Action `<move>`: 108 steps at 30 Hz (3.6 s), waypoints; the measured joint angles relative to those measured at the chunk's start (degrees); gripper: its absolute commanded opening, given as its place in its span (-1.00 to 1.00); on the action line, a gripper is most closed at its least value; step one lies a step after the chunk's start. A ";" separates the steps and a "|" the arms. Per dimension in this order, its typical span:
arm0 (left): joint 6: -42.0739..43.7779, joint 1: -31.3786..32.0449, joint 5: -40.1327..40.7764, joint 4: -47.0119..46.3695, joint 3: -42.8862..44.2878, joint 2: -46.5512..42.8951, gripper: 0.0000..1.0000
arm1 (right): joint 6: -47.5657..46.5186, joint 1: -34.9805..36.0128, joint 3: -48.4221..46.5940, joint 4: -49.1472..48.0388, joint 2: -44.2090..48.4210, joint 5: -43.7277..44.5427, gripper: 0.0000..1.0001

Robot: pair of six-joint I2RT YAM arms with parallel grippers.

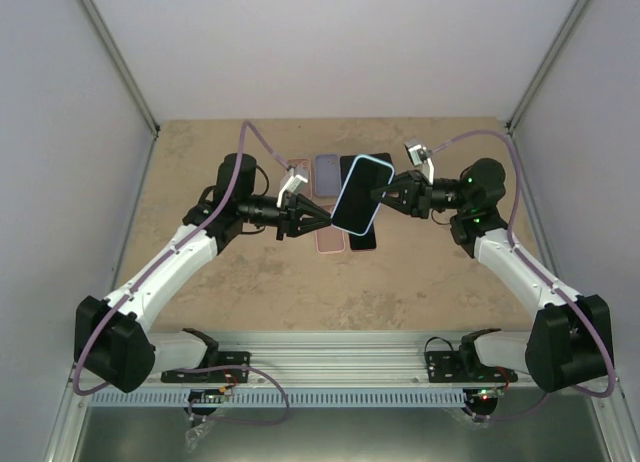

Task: Take the phone out of the phone case
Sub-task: Pick up the phone at the center of the board, then remove the phone case from the phone.

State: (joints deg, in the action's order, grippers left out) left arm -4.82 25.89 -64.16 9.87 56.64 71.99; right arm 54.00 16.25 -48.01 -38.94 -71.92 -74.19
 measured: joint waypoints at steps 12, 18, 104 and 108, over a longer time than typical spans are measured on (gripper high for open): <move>0.79 0.13 -0.31 -0.76 -0.02 -0.37 -0.70 | 5.75 0.09 0.52 -6.43 -0.02 -0.59 -0.99; 0.76 0.20 -0.09 -0.72 -0.02 0.28 -0.73 | 7.78 0.28 0.85 -9.33 -0.02 -0.94 -0.99; -27.30 3.21 3.48 -24.68 -8.74 2.12 -1.00 | -16.09 5.46 -4.96 22.77 -3.50 5.70 0.20; -31.21 1.73 4.87 -26.95 -9.73 2.12 -1.00 | -18.99 3.98 -6.64 25.94 -3.50 7.30 0.58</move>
State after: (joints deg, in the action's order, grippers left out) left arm -36.03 27.62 -59.29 -17.08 46.92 74.11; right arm 35.00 20.23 -54.65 -12.99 -75.42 -66.89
